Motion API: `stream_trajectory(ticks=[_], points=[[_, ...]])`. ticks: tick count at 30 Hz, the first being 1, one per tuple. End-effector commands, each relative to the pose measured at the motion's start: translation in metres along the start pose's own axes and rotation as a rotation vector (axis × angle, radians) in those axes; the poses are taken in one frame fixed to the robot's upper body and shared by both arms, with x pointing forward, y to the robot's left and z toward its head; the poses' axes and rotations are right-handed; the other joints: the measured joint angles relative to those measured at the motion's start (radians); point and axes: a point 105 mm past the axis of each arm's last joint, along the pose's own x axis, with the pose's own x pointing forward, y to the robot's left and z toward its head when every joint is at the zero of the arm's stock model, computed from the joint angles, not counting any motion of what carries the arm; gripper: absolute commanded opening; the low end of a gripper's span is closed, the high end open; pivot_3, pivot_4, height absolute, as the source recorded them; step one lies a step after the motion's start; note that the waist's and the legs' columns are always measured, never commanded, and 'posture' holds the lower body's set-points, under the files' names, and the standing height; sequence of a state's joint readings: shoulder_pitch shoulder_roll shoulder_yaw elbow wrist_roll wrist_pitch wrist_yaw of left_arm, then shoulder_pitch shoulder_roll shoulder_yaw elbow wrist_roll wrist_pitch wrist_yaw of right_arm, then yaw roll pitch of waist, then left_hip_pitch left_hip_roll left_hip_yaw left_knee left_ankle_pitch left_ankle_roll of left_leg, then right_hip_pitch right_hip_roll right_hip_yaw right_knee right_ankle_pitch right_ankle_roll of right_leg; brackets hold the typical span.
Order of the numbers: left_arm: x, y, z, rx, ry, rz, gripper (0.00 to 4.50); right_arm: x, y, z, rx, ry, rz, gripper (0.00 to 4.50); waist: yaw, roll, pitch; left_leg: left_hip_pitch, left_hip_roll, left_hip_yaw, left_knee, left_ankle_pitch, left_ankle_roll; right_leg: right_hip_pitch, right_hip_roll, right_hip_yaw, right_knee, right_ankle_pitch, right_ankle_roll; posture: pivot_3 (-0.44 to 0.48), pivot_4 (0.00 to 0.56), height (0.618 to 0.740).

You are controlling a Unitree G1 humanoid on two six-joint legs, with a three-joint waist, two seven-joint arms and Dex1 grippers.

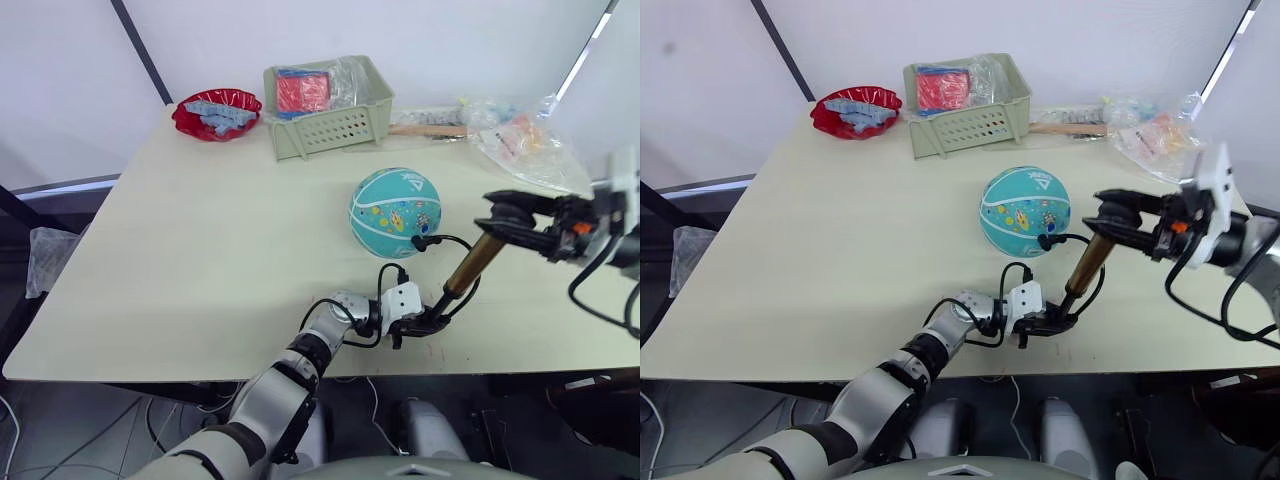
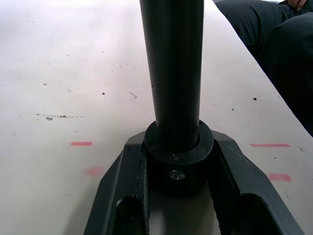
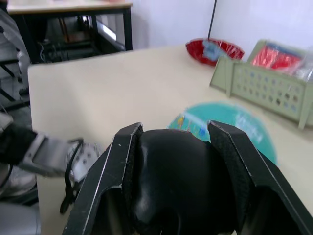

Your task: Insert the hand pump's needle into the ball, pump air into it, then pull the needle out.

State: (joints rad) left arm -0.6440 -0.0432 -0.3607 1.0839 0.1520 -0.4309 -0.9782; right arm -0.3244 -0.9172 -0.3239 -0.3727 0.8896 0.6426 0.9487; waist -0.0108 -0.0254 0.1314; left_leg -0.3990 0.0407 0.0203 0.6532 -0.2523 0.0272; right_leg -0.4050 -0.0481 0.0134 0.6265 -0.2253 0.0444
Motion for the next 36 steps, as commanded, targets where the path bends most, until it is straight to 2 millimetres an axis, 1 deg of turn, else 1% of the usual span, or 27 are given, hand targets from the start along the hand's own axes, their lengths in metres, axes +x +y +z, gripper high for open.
stream_trajectory(ticks=[1,4,6,8,11,13,16,18,20,22,24,27,28,31,33,34,36], points=[[-0.013,-0.019,-0.046,-0.121,0.143,-0.017,1.15,-0.013,-0.004,0.042,-0.103,-0.089,-0.040,1.63,0.000,0.000,0.000,0.000,0.000,0.000,0.000,0.000,0.000,0.000,0.000,0.000,0.000,0.000,0.000,0.000,0.150,0.735],[-0.013,-0.018,-0.046,-0.120,0.144,-0.018,1.15,-0.016,-0.005,0.052,-0.108,-0.104,-0.048,1.63,-0.001,0.000,0.000,0.000,0.000,0.000,0.000,0.000,0.000,0.000,0.000,0.000,0.000,0.000,0.000,0.000,0.150,0.735],[-0.013,-0.018,-0.046,-0.120,0.144,-0.018,1.15,-0.016,-0.005,0.054,-0.108,-0.104,-0.048,1.63,-0.001,0.000,0.000,0.000,0.000,0.000,0.000,0.000,0.000,0.000,0.000,0.000,0.000,0.000,0.000,0.000,0.150,0.735],[-0.013,-0.018,-0.046,-0.120,0.144,-0.018,1.15,-0.016,-0.004,0.053,-0.103,-0.096,-0.048,1.63,0.000,0.000,0.000,0.000,0.000,0.000,0.000,0.000,0.000,0.000,0.000,0.001,0.000,0.000,0.000,0.000,0.150,0.735],[-0.013,-0.018,-0.046,-0.120,0.144,-0.018,1.15,-0.015,-0.004,0.043,-0.091,-0.059,-0.049,1.63,-0.001,0.001,0.000,0.000,0.000,0.000,0.000,0.000,0.000,0.000,0.000,0.001,0.000,0.000,0.000,0.000,0.150,0.735],[-0.012,-0.018,-0.046,-0.120,0.143,-0.019,1.15,-0.014,-0.005,0.029,-0.086,-0.022,-0.057,1.63,0.000,0.000,0.000,0.000,0.000,0.000,0.000,0.000,0.000,0.000,0.000,0.001,0.000,0.000,0.000,0.000,0.150,0.735],[-0.012,-0.018,-0.046,-0.119,0.143,-0.017,1.15,-0.010,-0.003,0.001,-0.074,0.042,-0.056,1.63,-0.001,0.000,-0.001,0.000,0.000,0.000,0.000,0.000,0.000,0.000,0.000,0.000,0.000,0.000,0.000,0.000,0.150,0.735],[-0.012,-0.018,-0.045,-0.119,0.143,-0.016,1.15,-0.007,-0.001,-0.013,-0.059,0.053,-0.054,1.63,-0.001,-0.002,-0.002,0.001,0.000,0.000,0.000,0.000,0.000,0.000,0.000,0.000,0.000,-0.001,0.001,0.000,0.150,0.735],[-0.012,-0.017,-0.045,-0.119,0.143,-0.015,1.15,-0.005,0.001,-0.020,-0.044,0.054,-0.053,1.63,-0.002,-0.004,-0.004,0.001,0.000,0.000,0.000,0.000,0.000,0.001,0.000,0.000,0.000,-0.002,0.003,0.000,0.150,0.735],[-0.013,-0.017,-0.046,-0.119,0.144,-0.013,1.15,-0.003,0.004,-0.037,-0.027,0.073,-0.057,1.63,-0.003,-0.004,-0.004,0.002,0.000,0.000,0.000,0.000,0.000,0.001,0.000,0.000,0.000,-0.002,0.003,0.000,0.150,0.735],[-0.013,-0.017,-0.046,-0.120,0.144,-0.012,1.15,0.001,0.009,-0.055,0.001,0.094,-0.055,1.63,-0.002,-0.008,-0.007,0.002,0.000,0.000,0.000,0.000,0.000,0.001,0.000,0.001,0.000,-0.002,0.003,0.000,0.150,0.735],[-0.013,-0.018,-0.047,-0.121,0.145,-0.013,1.15,0.003,0.015,-0.079,0.039,0.111,-0.056,1.63,-0.003,-0.009,-0.008,0.003,0.001,-0.001,0.000,0.000,0.000,0.001,0.001,0.000,0.000,-0.002,0.003,0.000,0.150,0.735],[-0.013,-0.018,-0.046,-0.120,0.145,-0.014,1.15,0.004,0.019,-0.091,0.051,0.130,-0.055,1.63,-0.003,-0.009,-0.009,0.003,0.001,-0.001,0.000,0.000,0.000,0.001,0.001,0.000,0.000,-0.002,0.003,0.000,0.150,0.735],[-0.013,-0.018,-0.046,-0.119,0.144,-0.014,1.15,0.007,0.025,-0.114,0.075,0.154,-0.066,1.63,-0.003,-0.010,-0.010,0.003,0.001,-0.001,0.000,0.000,0.000,0.001,0.001,0.000,0.000,-0.002,0.003,0.000,0.150,0.735],[-0.013,-0.018,-0.046,-0.117,0.143,-0.013,1.15,0.010,0.032,-0.135,0.088,0.179,-0.071,1.63,-0.003,-0.010,-0.011,0.003,0.001,-0.001,0.000,0.000,0.000,0.001,0.001,0.001,0.000,-0.002,0.003,0.000,0.150,0.735],[-0.013,-0.017,-0.046,-0.116,0.143,-0.013,1.15,0.011,0.035,-0.142,0.090,0.190,-0.070,1.63,-0.003,-0.012,-0.012,0.004,0.001,-0.001,0.000,0.000,0.000,0.001,0.001,0.001,0.000,-0.002,0.003,0.000,0.150,0.735],[-0.013,-0.017,-0.046,-0.116,0.143,-0.012,1.15,0.012,0.038,-0.150,0.083,0.202,-0.067,1.63,-0.003,-0.014,-0.015,0.004,0.002,-0.001,0.000,0.000,0.000,0.002,0.001,0.000,0.000,-0.002,0.003,0.000,0.150,0.735]])
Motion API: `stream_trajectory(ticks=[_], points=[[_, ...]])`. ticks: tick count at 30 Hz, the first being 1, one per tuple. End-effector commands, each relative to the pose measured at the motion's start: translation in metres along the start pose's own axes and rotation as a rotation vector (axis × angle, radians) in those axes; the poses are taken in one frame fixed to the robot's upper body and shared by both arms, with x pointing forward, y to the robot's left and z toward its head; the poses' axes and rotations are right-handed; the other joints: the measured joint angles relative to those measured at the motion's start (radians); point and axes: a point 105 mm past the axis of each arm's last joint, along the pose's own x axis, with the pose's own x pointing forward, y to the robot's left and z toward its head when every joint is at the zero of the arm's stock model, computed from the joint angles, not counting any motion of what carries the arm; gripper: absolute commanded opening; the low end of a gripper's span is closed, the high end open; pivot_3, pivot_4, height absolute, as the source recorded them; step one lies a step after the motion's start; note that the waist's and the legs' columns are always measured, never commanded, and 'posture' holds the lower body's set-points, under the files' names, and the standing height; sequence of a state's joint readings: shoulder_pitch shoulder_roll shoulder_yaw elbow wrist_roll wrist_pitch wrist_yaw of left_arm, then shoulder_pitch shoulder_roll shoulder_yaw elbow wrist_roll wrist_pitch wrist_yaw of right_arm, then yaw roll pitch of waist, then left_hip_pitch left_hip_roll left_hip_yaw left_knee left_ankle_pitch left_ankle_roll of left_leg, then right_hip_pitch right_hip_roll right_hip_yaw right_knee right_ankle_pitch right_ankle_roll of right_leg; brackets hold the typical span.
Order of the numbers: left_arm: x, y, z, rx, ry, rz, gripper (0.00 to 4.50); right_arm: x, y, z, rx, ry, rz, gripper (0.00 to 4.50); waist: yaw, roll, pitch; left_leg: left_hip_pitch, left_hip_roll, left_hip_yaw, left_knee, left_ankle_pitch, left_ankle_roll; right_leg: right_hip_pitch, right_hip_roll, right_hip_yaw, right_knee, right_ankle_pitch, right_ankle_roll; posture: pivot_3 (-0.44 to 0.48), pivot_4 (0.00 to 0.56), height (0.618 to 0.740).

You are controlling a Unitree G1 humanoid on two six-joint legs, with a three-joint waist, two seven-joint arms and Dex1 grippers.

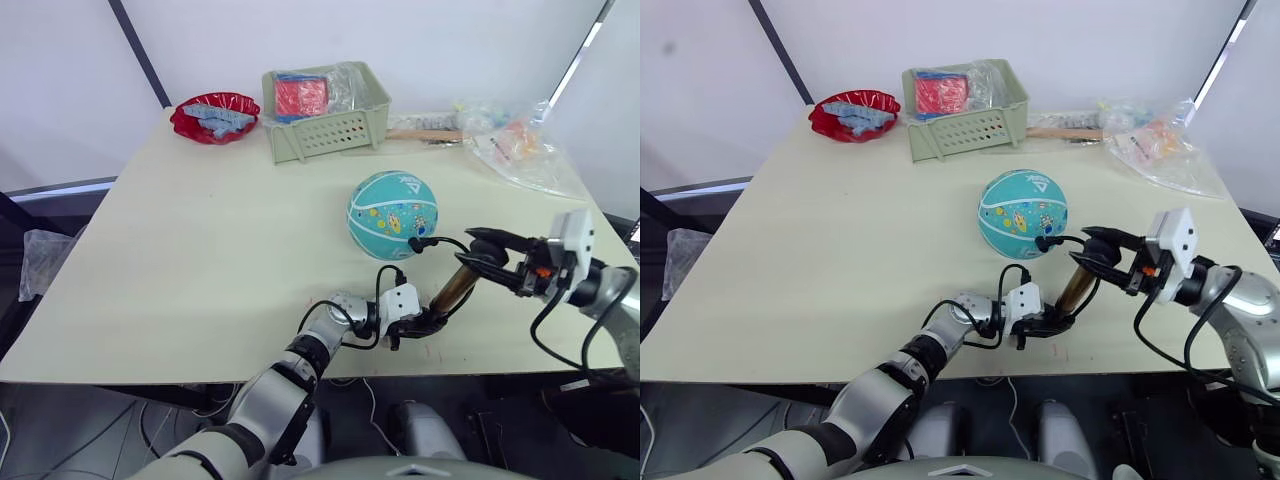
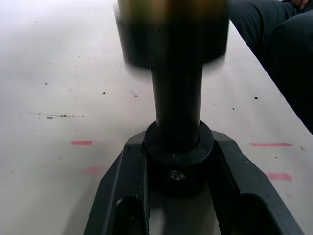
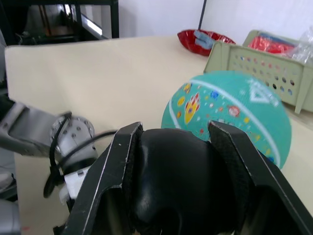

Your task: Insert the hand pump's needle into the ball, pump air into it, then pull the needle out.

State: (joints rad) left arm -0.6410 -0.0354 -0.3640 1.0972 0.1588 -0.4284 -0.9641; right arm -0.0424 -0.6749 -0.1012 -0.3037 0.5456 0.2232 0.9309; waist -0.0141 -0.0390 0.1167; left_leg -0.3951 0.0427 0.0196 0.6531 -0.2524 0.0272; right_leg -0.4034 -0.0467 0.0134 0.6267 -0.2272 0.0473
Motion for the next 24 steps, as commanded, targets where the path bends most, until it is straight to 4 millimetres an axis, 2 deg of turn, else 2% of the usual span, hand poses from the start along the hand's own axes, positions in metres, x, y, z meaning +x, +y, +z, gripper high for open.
stream_trajectory(ticks=[1,4,6,12,17,20,24], points=[[-0.011,-0.017,-0.040,-0.105,0.122,-0.022,1.15,-0.002,0.010,-0.049,0.064,0.157,-0.008,1.63,0.000,0.000,0.000,0.000,0.000,0.000,0.000,0.000,0.000,0.000,0.000,0.000,0.000,0.000,0.000,0.000,0.150,0.735],[-0.012,-0.016,-0.041,-0.106,0.125,-0.021,1.15,0.001,0.010,-0.046,0.051,0.139,-0.011,1.63,0.000,0.001,-0.001,0.000,0.000,0.000,0.000,0.000,0.000,0.000,0.000,0.001,0.000,0.000,0.000,0.000,0.150,0.735],[-0.012,-0.017,-0.042,-0.108,0.127,-0.021,1.15,0.001,0.006,-0.035,0.037,0.113,-0.009,1.63,0.000,0.001,-0.001,0.001,0.000,0.000,0.000,0.000,0.000,0.000,0.000,0.001,0.000,0.000,0.000,0.000,0.150,0.735],[-0.011,-0.017,-0.041,-0.111,0.125,-0.019,1.15,0.000,-0.007,0.011,-0.018,0.040,0.001,1.63,0.001,0.003,0.000,0.000,0.001,0.000,0.000,0.000,0.000,0.000,0.000,0.000,0.000,0.002,-0.003,0.000,0.150,0.735],[-0.010,-0.017,-0.041,-0.112,0.123,-0.019,1.15,-0.004,-0.014,0.040,-0.045,0.015,0.006,1.63,0.004,0.010,0.006,-0.002,-0.001,0.001,0.000,0.000,0.000,-0.001,-0.001,0.000,0.000,0.002,-0.004,0.000,0.150,0.735],[-0.009,-0.018,-0.041,-0.113,0.121,-0.021,1.15,-0.010,-0.021,0.073,-0.082,-0.010,0.010,1.63,0.004,0.014,0.011,-0.003,-0.002,0.001,0.000,0.000,0.000,-0.001,-0.002,0.001,0.000,0.002,-0.004,0.000,0.150,0.735],[-0.009,-0.018,-0.040,-0.113,0.120,-0.022,1.15,-0.016,-0.026,0.099,-0.107,-0.029,0.005,1.63,0.005,0.013,0.013,-0.003,-0.002,0.001,0.000,0.000,0.000,-0.002,-0.002,0.000,0.000,0.002,-0.003,0.000,0.150,0.735]])
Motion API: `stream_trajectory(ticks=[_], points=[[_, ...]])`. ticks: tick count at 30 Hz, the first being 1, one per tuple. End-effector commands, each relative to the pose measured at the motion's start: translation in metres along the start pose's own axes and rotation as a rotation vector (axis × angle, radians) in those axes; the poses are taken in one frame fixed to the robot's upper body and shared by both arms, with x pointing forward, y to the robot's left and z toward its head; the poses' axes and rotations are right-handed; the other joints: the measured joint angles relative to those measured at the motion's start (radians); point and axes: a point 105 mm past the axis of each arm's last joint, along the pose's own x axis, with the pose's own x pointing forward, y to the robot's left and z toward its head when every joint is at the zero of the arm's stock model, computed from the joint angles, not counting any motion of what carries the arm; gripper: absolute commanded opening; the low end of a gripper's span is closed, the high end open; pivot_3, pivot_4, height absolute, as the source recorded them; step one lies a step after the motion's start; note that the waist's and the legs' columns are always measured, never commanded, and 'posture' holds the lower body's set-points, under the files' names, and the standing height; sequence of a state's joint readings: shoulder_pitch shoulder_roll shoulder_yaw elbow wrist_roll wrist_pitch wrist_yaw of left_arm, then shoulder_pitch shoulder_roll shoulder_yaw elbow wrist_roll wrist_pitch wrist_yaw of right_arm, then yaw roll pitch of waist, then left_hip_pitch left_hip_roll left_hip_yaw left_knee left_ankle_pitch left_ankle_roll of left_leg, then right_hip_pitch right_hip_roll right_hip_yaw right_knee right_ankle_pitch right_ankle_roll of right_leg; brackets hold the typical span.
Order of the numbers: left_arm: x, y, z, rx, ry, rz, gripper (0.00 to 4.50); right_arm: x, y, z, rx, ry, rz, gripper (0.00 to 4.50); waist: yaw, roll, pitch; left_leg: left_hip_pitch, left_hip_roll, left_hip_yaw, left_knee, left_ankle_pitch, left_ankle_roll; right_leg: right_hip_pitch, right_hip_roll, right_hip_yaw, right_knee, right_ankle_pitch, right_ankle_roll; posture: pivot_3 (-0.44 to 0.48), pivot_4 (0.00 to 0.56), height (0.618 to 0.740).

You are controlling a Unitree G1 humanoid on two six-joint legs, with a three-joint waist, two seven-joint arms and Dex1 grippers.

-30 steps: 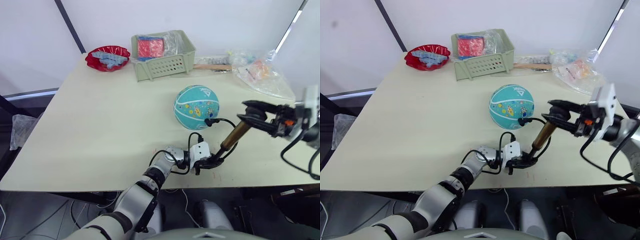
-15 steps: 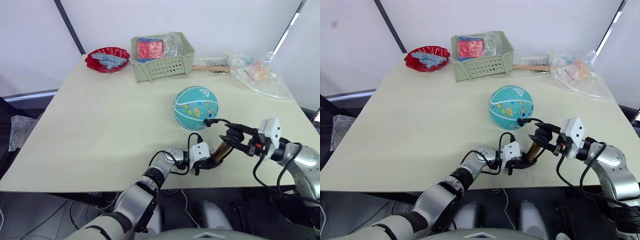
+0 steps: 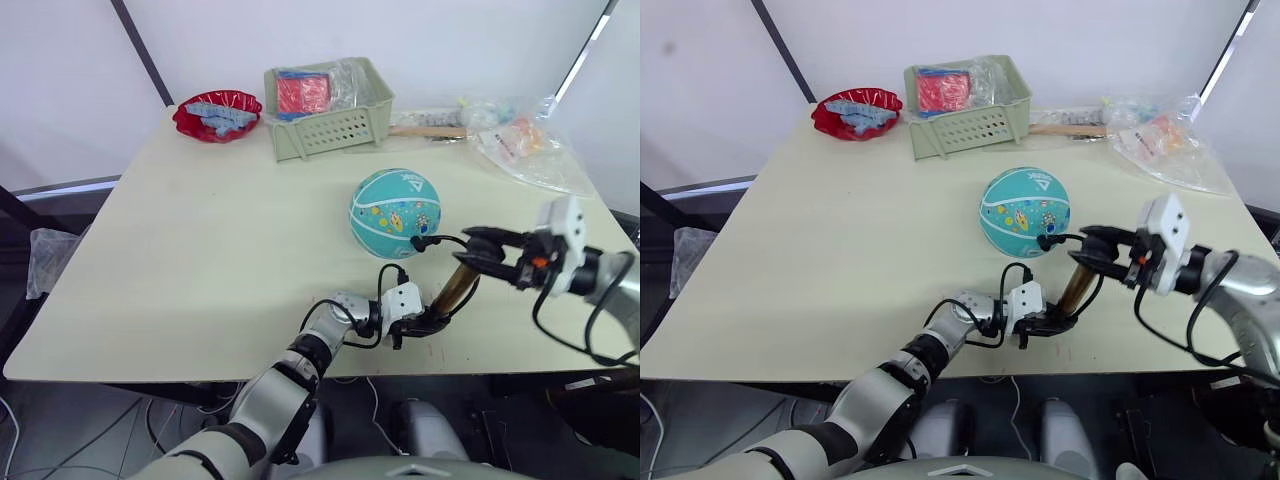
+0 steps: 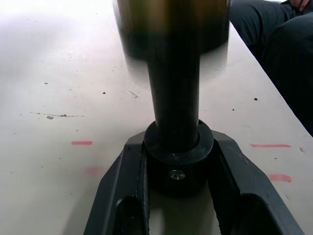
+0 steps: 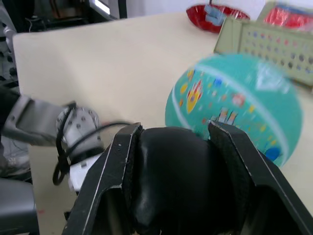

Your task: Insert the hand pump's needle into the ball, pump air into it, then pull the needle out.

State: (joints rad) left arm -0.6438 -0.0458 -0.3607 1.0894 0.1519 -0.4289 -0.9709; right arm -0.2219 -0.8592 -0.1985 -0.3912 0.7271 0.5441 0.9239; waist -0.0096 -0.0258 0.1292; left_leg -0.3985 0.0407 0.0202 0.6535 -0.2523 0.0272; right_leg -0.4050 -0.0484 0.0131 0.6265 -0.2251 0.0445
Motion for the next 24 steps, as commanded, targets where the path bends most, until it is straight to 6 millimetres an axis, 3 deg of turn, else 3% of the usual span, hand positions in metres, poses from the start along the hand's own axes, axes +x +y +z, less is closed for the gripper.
stream_trajectory(ticks=[1,7,14,16,24], points=[[-0.012,-0.018,-0.045,-0.118,0.140,-0.016,1.15,-0.016,-0.009,0.051,-0.115,-0.097,-0.050,1.63,0.000,0.000,0.000,0.000,0.000,0.000,0.000,0.000,0.000,0.000,0.000,0.000,0.000,0.000,0.000,0.000,0.150,0.735],[-0.012,-0.019,-0.046,-0.118,0.141,-0.018,1.15,-0.031,-0.018,0.083,-0.175,-0.109,-0.089,1.63,-0.001,0.000,0.002,0.000,0.000,0.000,0.000,0.000,0.000,0.000,0.000,0.001,0.000,0.000,0.000,0.000,0.150,0.735],[-0.012,-0.018,-0.045,-0.115,0.142,-0.021,1.15,-0.037,-0.021,0.100,-0.204,-0.126,-0.121,1.63,-0.001,0.001,0.002,0.000,0.000,0.000,0.000,0.000,0.000,0.000,0.000,0.001,0.000,0.000,0.001,0.000,0.150,0.735],[-0.012,-0.018,-0.045,-0.115,0.143,-0.021,1.15,-0.037,-0.022,0.098,-0.198,-0.124,-0.125,1.63,-0.001,0.001,0.002,0.000,0.000,0.000,0.000,0.000,0.000,0.000,0.000,0.001,0.000,0.000,0.001,0.000,0.150,0.735],[-0.012,-0.018,-0.045,-0.115,0.143,-0.021,1.15,-0.022,-0.011,0.042,-0.127,-0.004,-0.084,1.63,-0.002,-0.003,-0.001,0.001,0.001,0.000,0.000,0.000,0.000,0.000,0.000,0.001,0.000,-0.001,0.002,0.000,0.150,0.735]])
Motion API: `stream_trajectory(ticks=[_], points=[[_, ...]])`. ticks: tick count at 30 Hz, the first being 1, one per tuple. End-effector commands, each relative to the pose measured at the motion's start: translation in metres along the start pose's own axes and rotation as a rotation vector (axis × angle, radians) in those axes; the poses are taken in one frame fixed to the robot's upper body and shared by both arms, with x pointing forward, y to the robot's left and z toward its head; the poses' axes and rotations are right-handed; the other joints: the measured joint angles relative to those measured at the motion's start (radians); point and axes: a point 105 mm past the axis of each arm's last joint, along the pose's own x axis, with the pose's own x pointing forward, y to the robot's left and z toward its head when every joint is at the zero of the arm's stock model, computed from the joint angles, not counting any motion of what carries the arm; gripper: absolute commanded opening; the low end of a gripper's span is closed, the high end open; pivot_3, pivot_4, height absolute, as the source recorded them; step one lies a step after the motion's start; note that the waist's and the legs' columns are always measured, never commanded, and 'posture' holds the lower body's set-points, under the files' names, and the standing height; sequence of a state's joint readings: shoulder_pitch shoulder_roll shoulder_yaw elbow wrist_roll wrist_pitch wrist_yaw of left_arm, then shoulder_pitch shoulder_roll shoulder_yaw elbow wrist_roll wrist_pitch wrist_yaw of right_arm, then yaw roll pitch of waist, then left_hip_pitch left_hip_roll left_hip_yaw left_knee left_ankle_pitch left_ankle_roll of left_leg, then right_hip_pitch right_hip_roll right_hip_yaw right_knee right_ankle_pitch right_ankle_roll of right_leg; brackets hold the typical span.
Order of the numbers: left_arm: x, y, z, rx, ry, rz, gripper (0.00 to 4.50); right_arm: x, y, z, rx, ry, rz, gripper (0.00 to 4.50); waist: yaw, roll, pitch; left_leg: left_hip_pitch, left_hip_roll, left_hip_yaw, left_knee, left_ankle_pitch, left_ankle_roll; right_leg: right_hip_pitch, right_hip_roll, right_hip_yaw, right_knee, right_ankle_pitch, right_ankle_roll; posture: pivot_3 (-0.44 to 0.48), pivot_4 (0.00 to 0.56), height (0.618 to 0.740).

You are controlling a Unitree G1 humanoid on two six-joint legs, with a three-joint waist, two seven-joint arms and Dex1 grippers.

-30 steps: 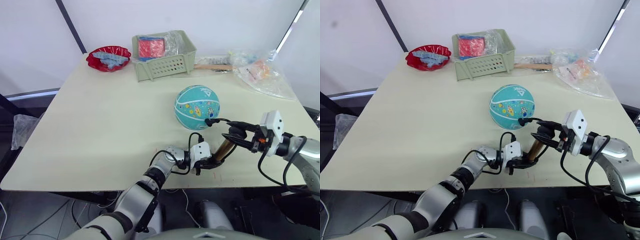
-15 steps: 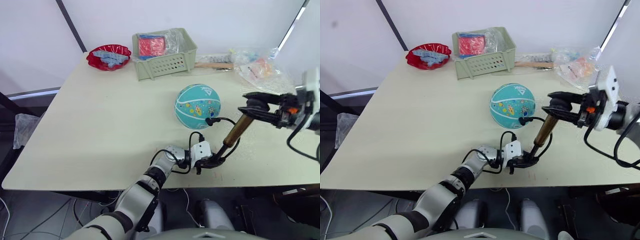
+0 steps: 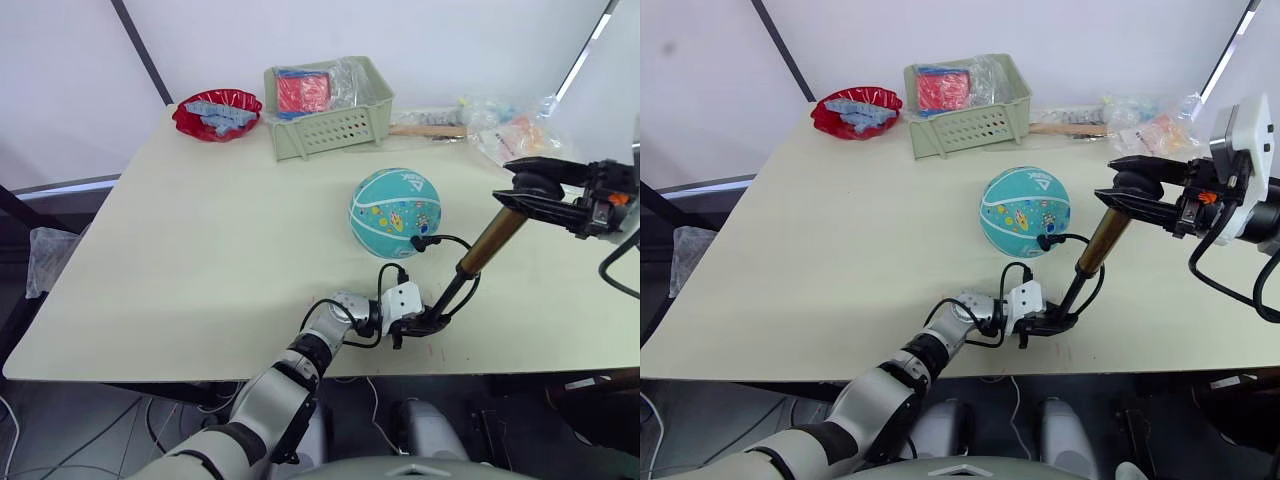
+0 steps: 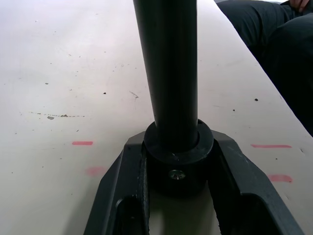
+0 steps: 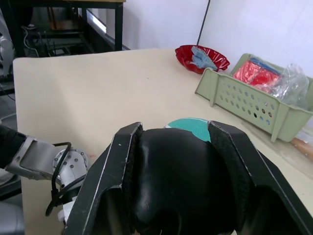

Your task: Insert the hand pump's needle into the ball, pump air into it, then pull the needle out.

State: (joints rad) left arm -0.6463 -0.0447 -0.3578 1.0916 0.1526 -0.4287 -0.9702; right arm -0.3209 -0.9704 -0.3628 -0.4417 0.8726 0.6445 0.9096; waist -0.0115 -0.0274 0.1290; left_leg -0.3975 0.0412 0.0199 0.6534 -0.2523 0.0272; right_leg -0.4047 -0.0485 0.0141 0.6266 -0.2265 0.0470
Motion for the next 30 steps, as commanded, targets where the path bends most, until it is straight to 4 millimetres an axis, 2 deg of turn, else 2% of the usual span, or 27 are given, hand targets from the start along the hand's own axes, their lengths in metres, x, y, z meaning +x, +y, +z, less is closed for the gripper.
stream_trajectory(ticks=[1,6,9,15,20,26,30], points=[[-0.011,-0.019,-0.045,-0.114,0.142,-0.024,1.15,0.000,0.000,-0.028,0.005,0.076,-0.049,1.63,-0.001,-0.003,-0.003,0.000,0.000,0.000,0.000,0.000,0.000,0.000,0.000,0.000,0.000,0.000,0.000,0.000,0.150,0.735],[-0.012,-0.018,-0.045,-0.114,0.142,-0.020,1.15,0.005,0.013,-0.069,0.073,0.110,-0.051,1.63,-0.004,-0.014,-0.013,0.004,0.002,0.000,0.000,0.000,0.000,0.002,0.001,0.000,0.000,0.000,0.000,0.000,0.150,0.735],[-0.012,-0.018,-0.045,-0.115,0.143,-0.018,1.15,0.008,0.020,-0.084,0.096,0.113,-0.052,1.63,-0.005,-0.020,-0.017,0.013,0.007,0.000,-0.002,0.000,-0.001,0.010,0.000,-0.001,-0.001,-0.001,0.000,0.000,0.150,0.735],[-0.012,-0.018,-0.045,-0.113,0.143,-0.017,1.15,0.017,0.040,-0.113,0.182,0.116,-0.037,1.63,-0.003,-0.021,-0.018,0.016,0.010,0.002,-0.005,-0.001,-0.002,0.011,-0.004,-0.005,-0.001,-0.001,0.000,0.000,0.150,0.735],[-0.012,-0.017,-0.045,-0.109,0.143,-0.019,1.15,0.022,0.056,-0.141,0.224,0.150,-0.031,1.63,-0.001,-0.015,-0.017,0.015,0.010,0.002,-0.005,-0.001,-0.001,0.010,-0.003,-0.006,-0.001,-0.002,-0.001,0.000,0.150,0.735],[-0.012,-0.017,-0.044,-0.108,0.142,-0.021,1.15,0.025,0.068,-0.152,0.248,0.156,-0.017,1.63,0.000,-0.014,-0.015,0.015,0.009,0.001,-0.005,-0.001,-0.001,0.010,-0.003,-0.008,-0.001,-0.002,-0.001,0.000,0.150,0.735],[-0.013,-0.018,-0.045,-0.110,0.143,-0.022,1.15,0.026,0.060,-0.137,0.242,0.112,-0.021,1.63,0.000,-0.012,-0.013,0.014,0.008,0.001,-0.006,-0.001,-0.001,0.009,-0.003,-0.008,-0.002,-0.002,-0.001,0.000,0.150,0.735]])
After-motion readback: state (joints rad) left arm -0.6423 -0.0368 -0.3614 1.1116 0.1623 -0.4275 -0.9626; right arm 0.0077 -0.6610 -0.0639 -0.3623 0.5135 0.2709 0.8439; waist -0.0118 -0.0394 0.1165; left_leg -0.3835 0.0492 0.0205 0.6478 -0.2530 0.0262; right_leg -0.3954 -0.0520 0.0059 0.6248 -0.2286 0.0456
